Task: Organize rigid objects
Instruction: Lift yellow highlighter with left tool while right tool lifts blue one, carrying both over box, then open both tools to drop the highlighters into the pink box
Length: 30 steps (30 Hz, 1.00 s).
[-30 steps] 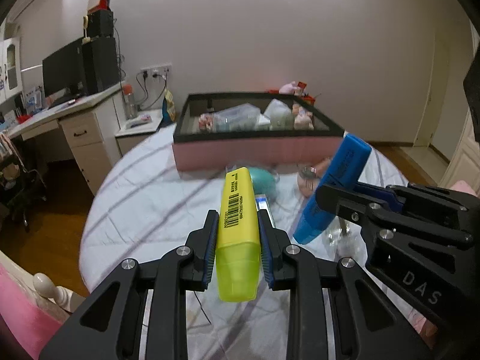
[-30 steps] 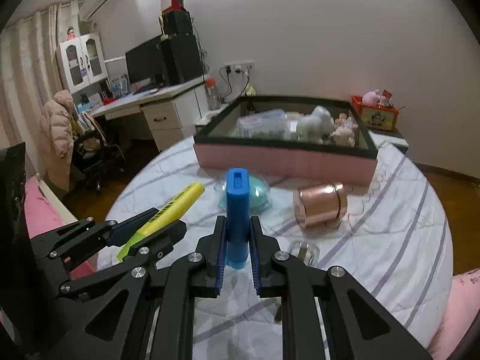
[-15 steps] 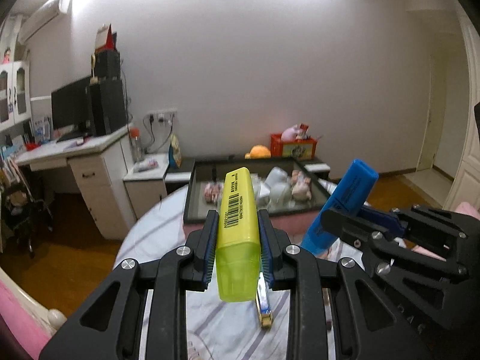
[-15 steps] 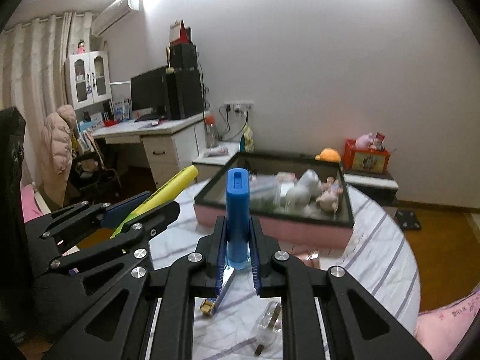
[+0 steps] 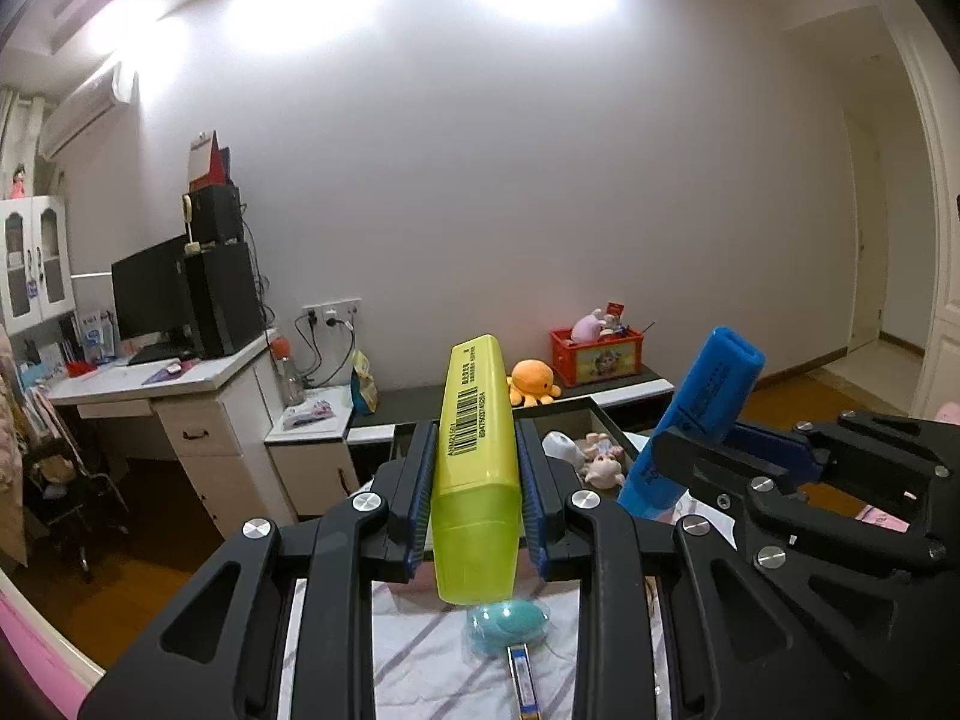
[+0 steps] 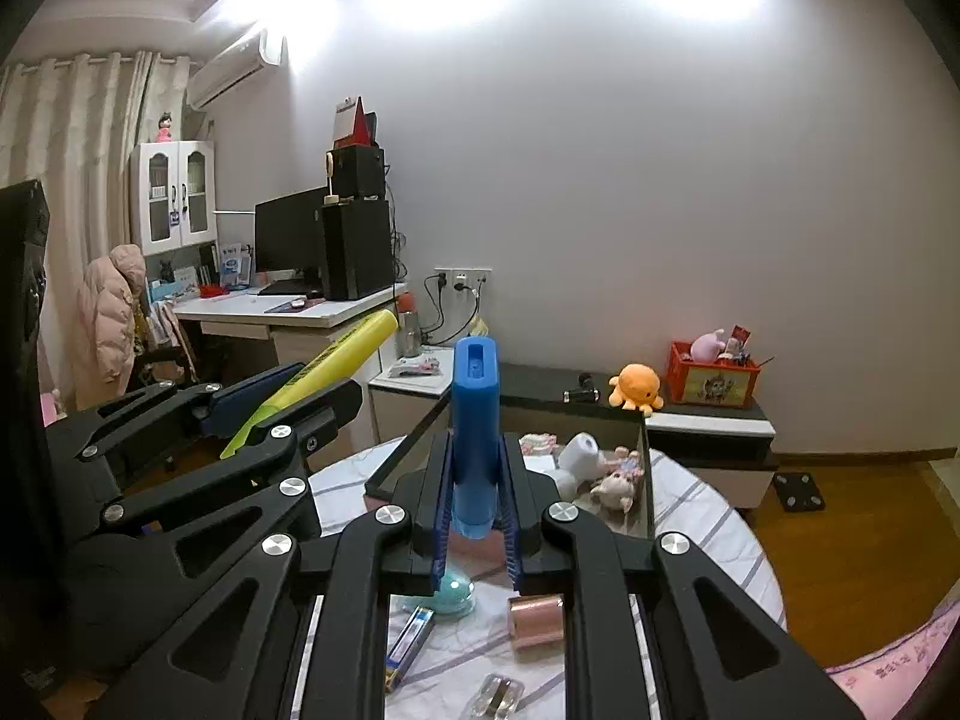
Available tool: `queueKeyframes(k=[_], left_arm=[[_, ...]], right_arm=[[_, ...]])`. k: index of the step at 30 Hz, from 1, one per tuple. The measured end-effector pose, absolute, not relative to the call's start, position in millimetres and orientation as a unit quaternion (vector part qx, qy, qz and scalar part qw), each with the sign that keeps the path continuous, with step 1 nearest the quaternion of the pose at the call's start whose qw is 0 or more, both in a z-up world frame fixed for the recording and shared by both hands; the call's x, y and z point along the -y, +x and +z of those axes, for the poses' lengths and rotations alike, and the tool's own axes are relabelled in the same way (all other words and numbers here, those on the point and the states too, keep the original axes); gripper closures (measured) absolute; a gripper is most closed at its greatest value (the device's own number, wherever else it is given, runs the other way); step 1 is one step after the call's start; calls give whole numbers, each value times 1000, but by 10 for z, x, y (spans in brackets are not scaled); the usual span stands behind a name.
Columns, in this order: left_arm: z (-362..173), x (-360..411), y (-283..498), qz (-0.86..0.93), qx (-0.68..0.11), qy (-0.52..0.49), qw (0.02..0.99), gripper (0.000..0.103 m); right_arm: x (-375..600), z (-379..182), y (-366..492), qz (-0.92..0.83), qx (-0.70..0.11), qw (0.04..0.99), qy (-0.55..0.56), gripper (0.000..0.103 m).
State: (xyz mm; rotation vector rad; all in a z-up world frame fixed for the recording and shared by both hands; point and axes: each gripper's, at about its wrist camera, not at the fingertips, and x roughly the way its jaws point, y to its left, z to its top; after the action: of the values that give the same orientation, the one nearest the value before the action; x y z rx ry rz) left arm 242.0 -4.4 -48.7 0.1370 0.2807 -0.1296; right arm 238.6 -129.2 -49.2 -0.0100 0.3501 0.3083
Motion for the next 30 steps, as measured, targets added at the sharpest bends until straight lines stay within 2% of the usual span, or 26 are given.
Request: queueKeyframes(k=[10, 20, 30], left_arm=[[-484, 170, 2745, -67, -135, 80, 985, 77], [-609, 347, 3556, -74, -141, 95, 983, 77], [-1246, 384, 4587, -73, -244, 107, 961, 77]], right_arm=[[1352, -463, 2641, 146, -170, 975, -8, 88], [1439, -520, 3305, 130, -185, 974, -23, 88], [1397, -1047, 4259, 133, -264, 955, -28, 88]])
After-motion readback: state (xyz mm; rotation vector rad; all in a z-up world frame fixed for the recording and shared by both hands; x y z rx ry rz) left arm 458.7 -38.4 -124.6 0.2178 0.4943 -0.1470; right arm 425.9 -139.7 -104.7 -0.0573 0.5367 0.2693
